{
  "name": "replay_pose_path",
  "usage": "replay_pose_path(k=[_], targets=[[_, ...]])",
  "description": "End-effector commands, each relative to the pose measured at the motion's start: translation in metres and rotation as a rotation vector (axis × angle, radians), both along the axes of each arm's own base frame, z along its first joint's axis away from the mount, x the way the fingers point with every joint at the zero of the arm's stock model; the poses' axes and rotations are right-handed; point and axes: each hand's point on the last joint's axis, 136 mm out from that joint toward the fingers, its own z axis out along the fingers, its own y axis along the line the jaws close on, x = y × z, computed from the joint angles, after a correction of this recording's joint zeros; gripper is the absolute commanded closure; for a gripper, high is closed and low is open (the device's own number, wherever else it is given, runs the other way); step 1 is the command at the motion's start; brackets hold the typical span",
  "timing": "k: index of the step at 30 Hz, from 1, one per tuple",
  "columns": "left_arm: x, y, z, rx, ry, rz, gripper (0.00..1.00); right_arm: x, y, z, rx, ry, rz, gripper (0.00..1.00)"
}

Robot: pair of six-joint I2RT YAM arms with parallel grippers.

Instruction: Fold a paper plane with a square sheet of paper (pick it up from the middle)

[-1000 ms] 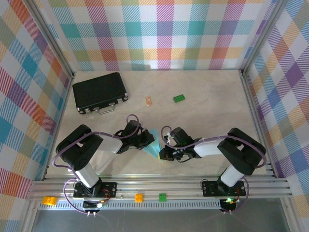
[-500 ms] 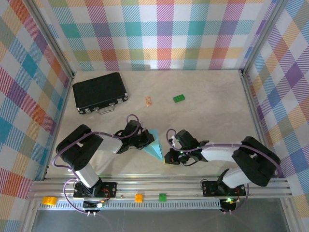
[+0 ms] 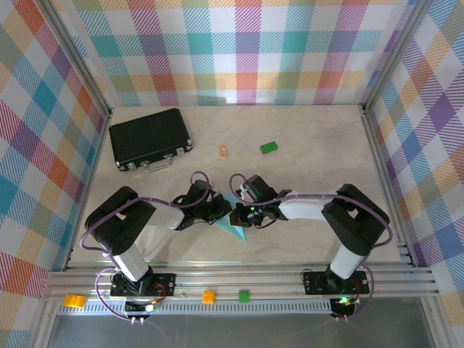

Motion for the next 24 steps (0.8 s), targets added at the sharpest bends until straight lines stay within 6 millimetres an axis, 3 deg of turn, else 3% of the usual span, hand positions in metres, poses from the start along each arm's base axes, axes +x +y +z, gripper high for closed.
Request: replay_pose_path(k=[1, 8, 17, 24], targets=[[-0.020, 0.020, -0.039, 0.118, 0.106, 0.013, 1.00, 0.010, 0.007, 0.006, 0.001, -0.012, 0.001, 0.99], [-0.022, 0.021, -0.038, 0.120, 0.104, 0.008, 1.00, 0.018, 0.000, -0.009, -0.040, -0.009, -0.017, 0.99], [-0.019, 0.019, -0.028, 0.118, 0.081, -0.003, 1.00, -0.015, -0.027, -0.047, -0.073, 0.105, -0.041, 0.99], [-0.003, 0.008, 0.016, 0.107, -0.022, -0.048, 0.98, -0.035, -0.039, -0.057, -0.067, 0.141, -0.025, 1.00]])
